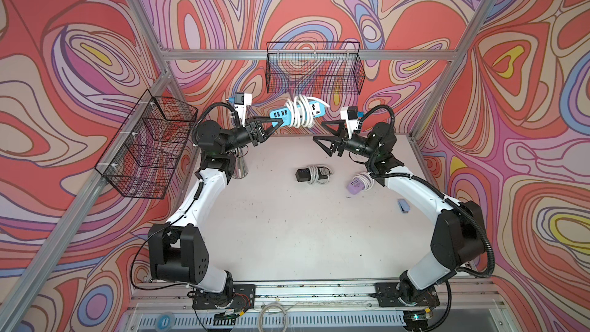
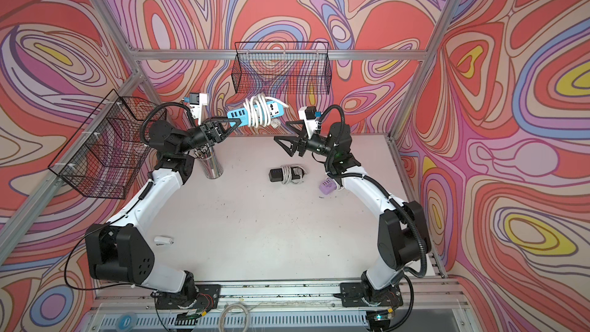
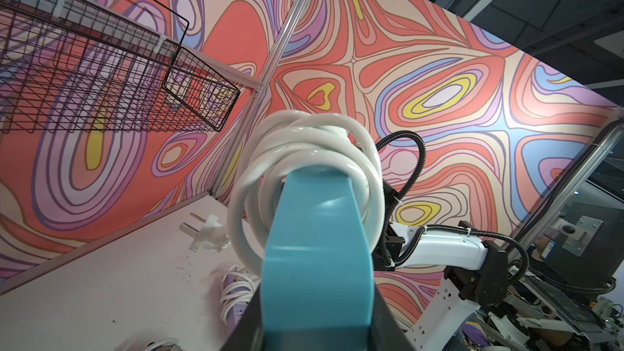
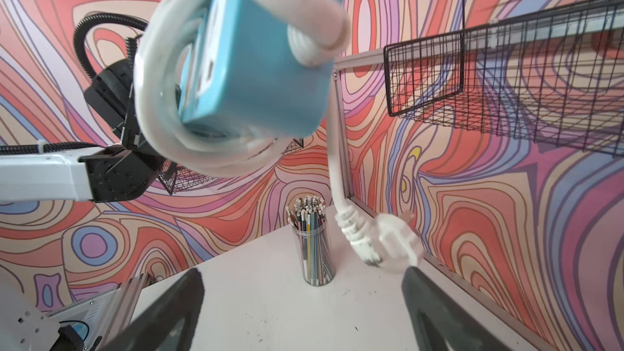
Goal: Unwrap the cord wrapped around the power strip
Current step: Unwrap the power cord from the power strip.
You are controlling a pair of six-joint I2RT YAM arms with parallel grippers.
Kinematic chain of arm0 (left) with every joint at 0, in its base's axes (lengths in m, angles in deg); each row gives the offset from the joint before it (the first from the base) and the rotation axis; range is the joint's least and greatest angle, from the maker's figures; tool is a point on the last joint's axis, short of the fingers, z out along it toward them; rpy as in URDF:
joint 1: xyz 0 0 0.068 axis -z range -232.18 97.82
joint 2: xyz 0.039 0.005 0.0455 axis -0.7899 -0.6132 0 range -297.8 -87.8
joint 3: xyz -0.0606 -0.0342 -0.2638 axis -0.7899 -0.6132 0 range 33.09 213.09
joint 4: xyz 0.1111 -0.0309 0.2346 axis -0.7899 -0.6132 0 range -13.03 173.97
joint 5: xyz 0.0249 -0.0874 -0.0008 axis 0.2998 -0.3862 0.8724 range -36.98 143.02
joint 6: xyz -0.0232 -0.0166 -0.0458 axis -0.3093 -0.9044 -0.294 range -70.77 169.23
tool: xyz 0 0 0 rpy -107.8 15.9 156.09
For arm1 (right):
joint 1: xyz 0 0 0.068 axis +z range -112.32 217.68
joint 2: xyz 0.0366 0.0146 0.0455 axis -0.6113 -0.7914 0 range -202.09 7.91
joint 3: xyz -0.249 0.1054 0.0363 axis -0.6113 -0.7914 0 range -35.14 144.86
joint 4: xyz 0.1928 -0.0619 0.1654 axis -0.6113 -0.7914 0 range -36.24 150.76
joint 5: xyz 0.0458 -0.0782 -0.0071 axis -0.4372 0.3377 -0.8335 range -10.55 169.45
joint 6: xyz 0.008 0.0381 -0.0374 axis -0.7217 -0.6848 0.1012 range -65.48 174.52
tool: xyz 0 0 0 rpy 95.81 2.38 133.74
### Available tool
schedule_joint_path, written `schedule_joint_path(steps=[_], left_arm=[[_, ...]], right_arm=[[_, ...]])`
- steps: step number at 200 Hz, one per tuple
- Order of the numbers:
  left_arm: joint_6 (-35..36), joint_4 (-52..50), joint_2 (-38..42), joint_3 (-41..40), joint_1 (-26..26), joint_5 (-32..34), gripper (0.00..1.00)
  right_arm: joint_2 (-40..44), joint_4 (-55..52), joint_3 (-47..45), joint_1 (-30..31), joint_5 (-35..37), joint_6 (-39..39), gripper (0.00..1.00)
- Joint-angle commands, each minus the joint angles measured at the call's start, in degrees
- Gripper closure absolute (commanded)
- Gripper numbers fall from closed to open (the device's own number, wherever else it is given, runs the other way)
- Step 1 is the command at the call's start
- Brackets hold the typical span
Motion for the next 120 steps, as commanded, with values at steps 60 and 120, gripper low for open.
schedule_joint_path(steps=[60,120], left_arm=[[-6.38,12.11,-0.82,3.52,2.60,-1.73,1.00],[-6.93,12.67,-1.12,3.70,4.30,-2.28,1.00]], right_arm=[[-3.57,8.45,1.55,0.20,-2.45,-0.31,0.07],[-6.27,8.97,4.39,0.87,-2.27,-0.79,0.18]])
